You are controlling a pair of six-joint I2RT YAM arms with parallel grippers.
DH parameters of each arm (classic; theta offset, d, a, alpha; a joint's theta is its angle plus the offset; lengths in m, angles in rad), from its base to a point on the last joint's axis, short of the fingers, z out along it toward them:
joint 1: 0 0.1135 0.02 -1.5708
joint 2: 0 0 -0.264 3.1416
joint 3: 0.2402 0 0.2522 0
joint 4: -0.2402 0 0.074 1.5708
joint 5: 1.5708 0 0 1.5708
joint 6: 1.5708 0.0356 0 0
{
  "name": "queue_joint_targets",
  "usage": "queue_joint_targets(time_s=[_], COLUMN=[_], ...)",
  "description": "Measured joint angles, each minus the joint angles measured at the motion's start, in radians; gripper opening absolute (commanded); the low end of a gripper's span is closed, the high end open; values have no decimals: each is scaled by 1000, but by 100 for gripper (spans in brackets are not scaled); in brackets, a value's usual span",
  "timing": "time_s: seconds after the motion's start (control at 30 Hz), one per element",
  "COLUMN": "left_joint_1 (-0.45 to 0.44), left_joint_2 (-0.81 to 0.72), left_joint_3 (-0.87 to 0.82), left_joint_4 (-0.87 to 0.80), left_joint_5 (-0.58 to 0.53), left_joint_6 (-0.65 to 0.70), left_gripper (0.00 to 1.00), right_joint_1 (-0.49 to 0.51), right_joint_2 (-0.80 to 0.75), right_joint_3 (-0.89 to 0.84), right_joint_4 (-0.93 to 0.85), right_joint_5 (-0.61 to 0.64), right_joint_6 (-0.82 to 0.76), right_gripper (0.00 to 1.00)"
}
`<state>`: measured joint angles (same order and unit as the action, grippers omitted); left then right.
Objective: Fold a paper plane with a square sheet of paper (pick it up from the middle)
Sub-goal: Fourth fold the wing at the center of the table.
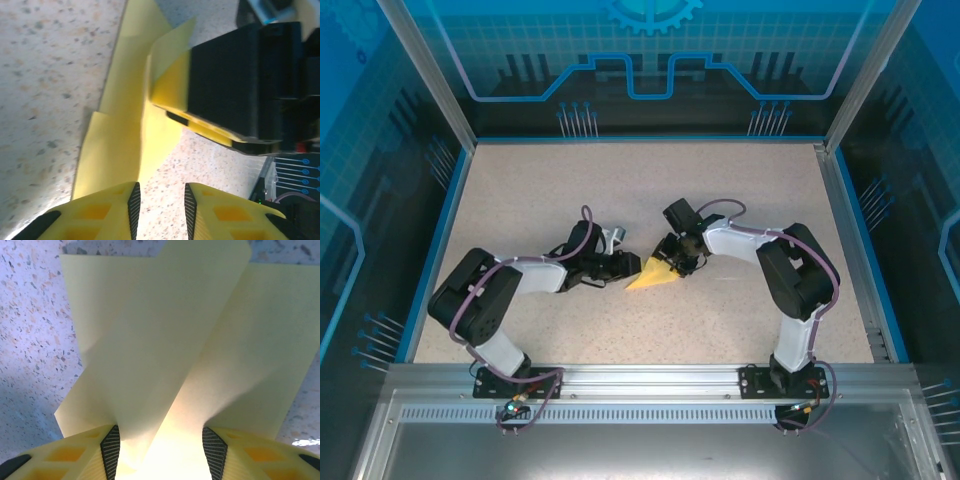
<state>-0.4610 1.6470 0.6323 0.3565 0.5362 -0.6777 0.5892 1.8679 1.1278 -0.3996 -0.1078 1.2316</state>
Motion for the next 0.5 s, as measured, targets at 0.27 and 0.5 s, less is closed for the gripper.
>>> queue_joint_targets(time_s=[0.27,0.5], left_joint_1=[0,0], left_joint_2=[92,162], left_joint_3=[84,134], left_joint_4=[-21,-23], left_joint_5=[18,68], left_joint_6=[3,4], left_gripper=[34,32], right_joint_1=[0,0], right_joint_2=[0,0], right_joint_3=[0,0], right_joint_4=[-2,-3], right_joint_5=[1,1], right_joint_6=[0,0], right_gripper=[51,50])
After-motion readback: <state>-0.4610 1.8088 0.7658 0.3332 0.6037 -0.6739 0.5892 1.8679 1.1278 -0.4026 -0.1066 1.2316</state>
